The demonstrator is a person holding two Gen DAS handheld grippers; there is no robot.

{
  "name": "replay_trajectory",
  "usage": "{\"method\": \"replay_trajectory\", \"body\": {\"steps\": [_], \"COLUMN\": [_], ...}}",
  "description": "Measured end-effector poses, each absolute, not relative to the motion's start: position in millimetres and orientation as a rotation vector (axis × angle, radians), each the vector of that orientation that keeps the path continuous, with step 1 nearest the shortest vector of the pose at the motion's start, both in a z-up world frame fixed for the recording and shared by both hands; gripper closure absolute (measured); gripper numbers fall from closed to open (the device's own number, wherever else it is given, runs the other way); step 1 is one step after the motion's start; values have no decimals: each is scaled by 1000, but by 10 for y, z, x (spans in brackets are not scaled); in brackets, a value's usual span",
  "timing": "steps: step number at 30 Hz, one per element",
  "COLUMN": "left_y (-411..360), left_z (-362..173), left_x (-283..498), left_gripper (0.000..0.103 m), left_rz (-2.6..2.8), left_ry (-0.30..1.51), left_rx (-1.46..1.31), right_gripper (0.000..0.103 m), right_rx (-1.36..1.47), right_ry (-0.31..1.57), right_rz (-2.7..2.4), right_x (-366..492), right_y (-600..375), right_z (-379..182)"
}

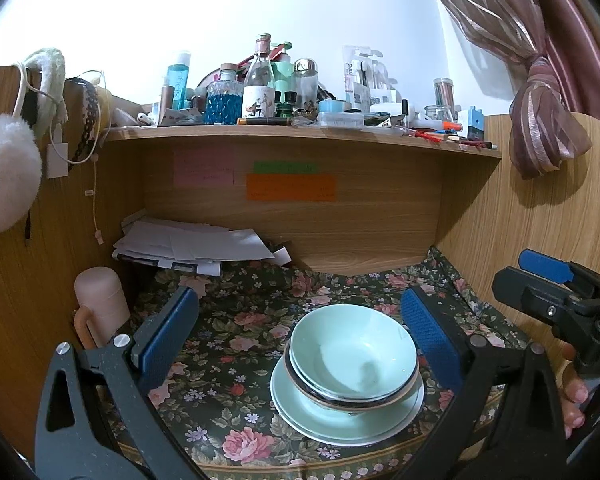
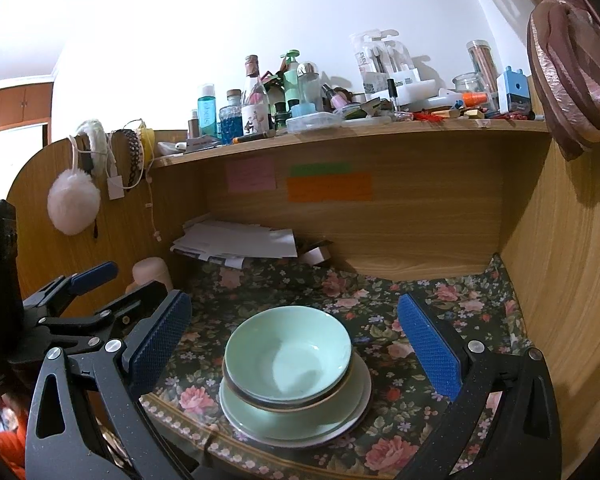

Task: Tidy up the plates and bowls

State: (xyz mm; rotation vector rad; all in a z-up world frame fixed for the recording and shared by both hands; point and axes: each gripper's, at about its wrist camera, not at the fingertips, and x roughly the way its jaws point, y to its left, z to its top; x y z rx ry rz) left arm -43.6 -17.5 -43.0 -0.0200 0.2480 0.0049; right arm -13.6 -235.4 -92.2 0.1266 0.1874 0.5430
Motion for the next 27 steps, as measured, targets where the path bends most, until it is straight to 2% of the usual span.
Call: {"method": "replay_trajectory", "body": {"steps": [27], "left_y": [-194], "left_z": [-425], "left_x": [-419], "left_gripper": [0], "left_rz": [9], "left_ry": [250], "left_rx": [-24], "right_gripper": [0], "right_rx": [129], "right_ry": [191], "right_rz": [551], "right_x": [-124], "right_y": [-2306], "right_z": [-935]}}
